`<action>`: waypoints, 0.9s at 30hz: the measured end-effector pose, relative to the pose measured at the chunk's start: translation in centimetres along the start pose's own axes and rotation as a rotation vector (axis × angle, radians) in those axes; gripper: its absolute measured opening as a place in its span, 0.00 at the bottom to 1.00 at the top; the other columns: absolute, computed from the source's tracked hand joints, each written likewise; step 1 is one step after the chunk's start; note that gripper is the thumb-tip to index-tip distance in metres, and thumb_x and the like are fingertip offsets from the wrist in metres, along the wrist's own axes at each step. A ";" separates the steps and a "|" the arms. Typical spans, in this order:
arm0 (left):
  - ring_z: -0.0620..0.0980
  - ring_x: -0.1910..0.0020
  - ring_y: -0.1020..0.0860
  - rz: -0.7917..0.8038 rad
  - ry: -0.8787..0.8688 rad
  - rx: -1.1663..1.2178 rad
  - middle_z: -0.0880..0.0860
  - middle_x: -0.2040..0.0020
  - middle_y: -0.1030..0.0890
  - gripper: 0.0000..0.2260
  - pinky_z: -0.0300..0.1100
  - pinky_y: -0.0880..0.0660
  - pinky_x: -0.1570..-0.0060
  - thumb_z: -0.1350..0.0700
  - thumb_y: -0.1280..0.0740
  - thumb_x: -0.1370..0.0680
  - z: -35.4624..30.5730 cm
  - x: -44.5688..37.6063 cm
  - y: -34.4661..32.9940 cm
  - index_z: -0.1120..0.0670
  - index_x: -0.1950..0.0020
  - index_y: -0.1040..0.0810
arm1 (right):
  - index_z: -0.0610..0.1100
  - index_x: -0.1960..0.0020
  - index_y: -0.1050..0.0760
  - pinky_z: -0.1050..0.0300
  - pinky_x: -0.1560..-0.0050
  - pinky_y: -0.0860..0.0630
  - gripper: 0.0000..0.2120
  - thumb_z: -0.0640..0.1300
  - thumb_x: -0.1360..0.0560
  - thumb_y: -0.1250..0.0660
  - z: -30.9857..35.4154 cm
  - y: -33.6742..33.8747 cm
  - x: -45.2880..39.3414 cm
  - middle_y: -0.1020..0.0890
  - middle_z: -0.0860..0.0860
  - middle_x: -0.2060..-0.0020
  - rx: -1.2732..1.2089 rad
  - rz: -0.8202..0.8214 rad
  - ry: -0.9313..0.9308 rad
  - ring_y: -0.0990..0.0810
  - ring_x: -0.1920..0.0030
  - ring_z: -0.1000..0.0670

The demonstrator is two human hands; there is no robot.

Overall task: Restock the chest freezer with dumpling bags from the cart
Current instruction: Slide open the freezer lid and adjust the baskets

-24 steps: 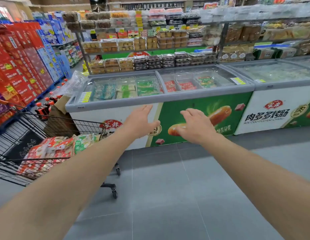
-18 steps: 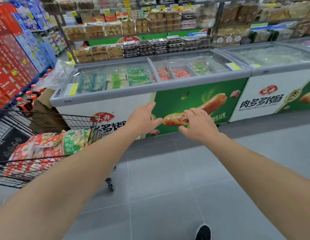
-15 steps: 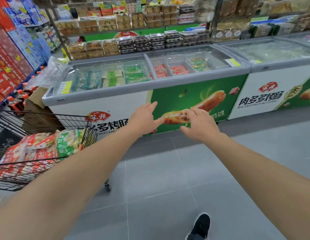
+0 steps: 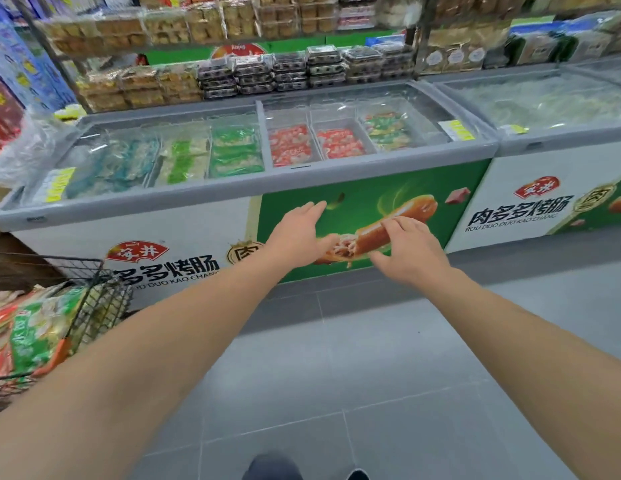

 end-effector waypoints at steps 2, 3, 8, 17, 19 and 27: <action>0.53 0.21 0.44 -0.006 -0.001 0.012 0.52 0.19 0.42 0.35 0.51 0.43 0.23 0.41 0.36 0.21 -1.1 -3.5 -0.3 0.50 0.19 0.46 | 0.44 0.24 0.38 0.44 0.25 0.40 0.33 0.59 0.24 0.37 -2.5 0.1 -2.9 0.33 0.46 0.26 0.001 0.018 -0.008 0.39 0.25 0.42; 0.53 0.21 0.44 -0.010 -0.004 0.015 0.52 0.19 0.42 0.35 0.52 0.42 0.23 0.41 0.36 0.21 -1.4 -5.1 -0.4 0.50 0.19 0.45 | 0.44 0.24 0.38 0.44 0.25 0.40 0.34 0.59 0.24 0.37 -3.4 0.1 -4.2 0.33 0.46 0.26 0.004 0.023 -0.013 0.39 0.25 0.42; 0.53 0.21 0.42 0.005 -0.020 0.025 0.52 0.20 0.41 0.35 0.51 0.41 0.23 0.40 0.35 0.21 -2.5 -16.0 -2.7 0.50 0.19 0.45 | 0.44 0.23 0.38 0.45 0.24 0.41 0.34 0.59 0.23 0.37 -8.3 -0.4 -12.9 0.34 0.46 0.26 0.010 0.051 -0.036 0.38 0.26 0.42; 0.54 0.22 0.40 0.063 -0.071 0.035 0.51 0.20 0.40 0.35 0.54 0.38 0.25 0.40 0.36 0.21 -2.5 -37.7 -4.4 0.50 0.19 0.45 | 0.44 0.22 0.40 0.46 0.24 0.41 0.35 0.60 0.24 0.38 -15.8 -1.1 -32.5 0.35 0.46 0.25 0.053 0.103 -0.083 0.40 0.24 0.43; 0.54 0.22 0.40 0.076 -0.091 0.021 0.51 0.20 0.40 0.35 0.54 0.39 0.25 0.39 0.36 0.21 -2.3 -42.3 -4.4 0.50 0.19 0.45 | 0.43 0.23 0.40 0.46 0.24 0.41 0.35 0.60 0.23 0.37 -17.0 -0.6 -36.7 0.35 0.46 0.25 0.050 0.102 -0.090 0.40 0.24 0.43; 0.55 0.23 0.39 0.093 -0.119 0.003 0.53 0.21 0.39 0.35 0.52 0.39 0.25 0.40 0.36 0.22 -3.0 -56.7 -5.2 0.52 0.19 0.43 | 0.43 0.23 0.40 0.48 0.26 0.41 0.32 0.57 0.21 0.38 -22.8 0.0 -49.8 0.35 0.45 0.26 -0.003 0.122 -0.115 0.39 0.25 0.42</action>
Point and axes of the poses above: each hand's wrist, its own x-axis away from the middle knuckle, its own y-axis out of the back of the hand, z = x × y, the point moved 2 cm from there along -x, towards the middle knuckle
